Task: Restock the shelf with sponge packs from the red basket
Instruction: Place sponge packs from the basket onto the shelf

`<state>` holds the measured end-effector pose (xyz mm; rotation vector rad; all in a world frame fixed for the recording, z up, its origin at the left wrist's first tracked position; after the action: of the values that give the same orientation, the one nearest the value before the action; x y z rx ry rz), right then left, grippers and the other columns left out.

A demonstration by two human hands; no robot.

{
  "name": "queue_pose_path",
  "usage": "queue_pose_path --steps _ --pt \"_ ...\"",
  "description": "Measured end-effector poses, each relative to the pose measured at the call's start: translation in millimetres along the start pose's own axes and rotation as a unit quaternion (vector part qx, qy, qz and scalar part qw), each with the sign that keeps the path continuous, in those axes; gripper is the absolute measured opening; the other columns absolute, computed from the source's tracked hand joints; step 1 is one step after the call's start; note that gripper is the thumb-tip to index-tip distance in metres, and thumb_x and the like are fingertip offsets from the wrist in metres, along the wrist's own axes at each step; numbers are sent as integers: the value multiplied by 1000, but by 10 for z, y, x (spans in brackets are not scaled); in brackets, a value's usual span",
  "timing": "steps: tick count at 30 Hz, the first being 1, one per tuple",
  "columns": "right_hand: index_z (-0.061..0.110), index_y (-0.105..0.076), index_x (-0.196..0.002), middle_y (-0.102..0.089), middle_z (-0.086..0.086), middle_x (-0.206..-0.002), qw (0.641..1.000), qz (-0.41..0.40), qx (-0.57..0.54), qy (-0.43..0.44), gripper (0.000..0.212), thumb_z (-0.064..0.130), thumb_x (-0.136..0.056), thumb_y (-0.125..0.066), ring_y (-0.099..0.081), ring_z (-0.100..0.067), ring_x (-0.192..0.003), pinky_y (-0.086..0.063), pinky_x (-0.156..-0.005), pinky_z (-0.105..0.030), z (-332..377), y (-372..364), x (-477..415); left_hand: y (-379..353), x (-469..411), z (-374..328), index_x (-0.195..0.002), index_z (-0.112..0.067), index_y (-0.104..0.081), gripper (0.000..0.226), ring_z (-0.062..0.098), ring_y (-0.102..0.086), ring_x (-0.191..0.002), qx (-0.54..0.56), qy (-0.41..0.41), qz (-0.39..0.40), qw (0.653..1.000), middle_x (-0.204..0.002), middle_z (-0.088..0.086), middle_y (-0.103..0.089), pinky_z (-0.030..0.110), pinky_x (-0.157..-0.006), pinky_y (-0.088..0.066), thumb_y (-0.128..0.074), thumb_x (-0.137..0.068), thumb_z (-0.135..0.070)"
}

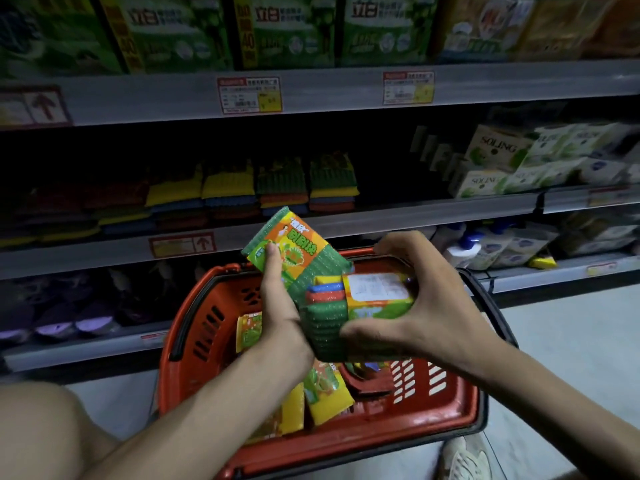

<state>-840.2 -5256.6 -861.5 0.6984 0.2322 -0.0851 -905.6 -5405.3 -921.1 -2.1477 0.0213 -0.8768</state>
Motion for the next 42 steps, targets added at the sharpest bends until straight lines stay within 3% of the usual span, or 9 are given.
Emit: queue_pose_path --steps 4,9,14,22,28,31,35,39,42 --pt "36 -51 -122 -61 19 -114 991 -73 -89 -73 93 70 -45 -91 -63 -1 -107 -58 -90 -32 39 -87 92 -90 11 -166 -120 -10 -73 77 45 -73 -100 9 -45 -8 999 -114 23 -74 58 -87 -56 -52 -86 -76" --pt "38 -56 -127 -68 21 -109 974 -50 -183 -123 85 45 -53 -96 -72 -4 -97 -61 -82 -28 59 -195 195 -6 -91 -229 -125 -17 -72 80 43 -70 -110 7 -109 -38 993 -118 17 -75 68 -102 -47 -61 -79 -80" --pt "43 -45 -141 -63 28 -117 978 -23 -172 -113 98 29 -60 -98 -67 2 -106 -58 -85 -20 48 -226 224 108 -196 -221 -132 -16 -68 96 45 -67 -115 30 -75 -18 997 -128 19 -70 69 -106 -42 -63 -68 -86" --pt "36 -24 -160 -61 29 -127 977 -1 -178 -120 113 22 -71 -92 -62 6 -117 -52 -99 -19 43 -335 245 137 -163 -268 -128 -20 -69 90 40 -72 -108 56 -140 -80 985 -123 14 -73 65 -100 -49 -67 -65 -85" --pt "35 -25 -160 -60 24 -130 983 25 -150 -100 105 25 -76 -88 -65 3 -114 -54 -98 -23 59 -284 192 116 -184 -305 -123 -20 -69 70 34 -76 -96 53 -170 -114 977 -114 12 -77 56 -89 -58 -61 -82 -77" --pt "37 -30 -157 -58 38 -121 989 36 -120 -81 103 32 -73 -90 -63 9 -111 -53 -93 -16 76 -172 135 39 -138 -283 -107 -18 -71 62 30 -78 -73 48 -129 -98 986 -89 10 -80 47 -76 -57 -53 -89 -74" --pt "46 -36 -151 -61 33 -125 982 48 -166 -83 97 46 -69 -87 -68 0 -111 -56 -95 -23 56 -45 90 -42 -91 -240 -127 -16 -70 88 44 -73 -101 40 -61 -52 996 -115 20 -75 67 -97 -50 -59 -74 -85" --pt "61 -40 -144 -61 24 -135 947 75 -280 -138 79 56 -75 -79 -67 -10 -120 -58 -98 -42 37 -17 110 -45 -91 -290 -127 -15 -71 87 44 -69 -111 38 -69 -50 996 -122 20 -72 65 -104 -45 -56 -77 -84" --pt "43 -45 -149 -66 13 -133 946 69 -285 -141 85 48 -73 -84 -66 -14 -121 -58 -96 -40 -1 33 73 -21 -119 -402 -122 -16 -73 74 40 -69 -111 41 -94 -71 992 -119 17 -74 59 -106 -45 -51 -87 -77"
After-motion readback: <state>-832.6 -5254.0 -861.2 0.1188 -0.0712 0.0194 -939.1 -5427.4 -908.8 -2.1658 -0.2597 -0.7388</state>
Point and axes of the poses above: each hand's wrist, its own x-axis away from the middle knuckle, its own y-axis out of the back of the hand, z = x × y, the point moved 2 cm from there along -x, towards the middle knuckle
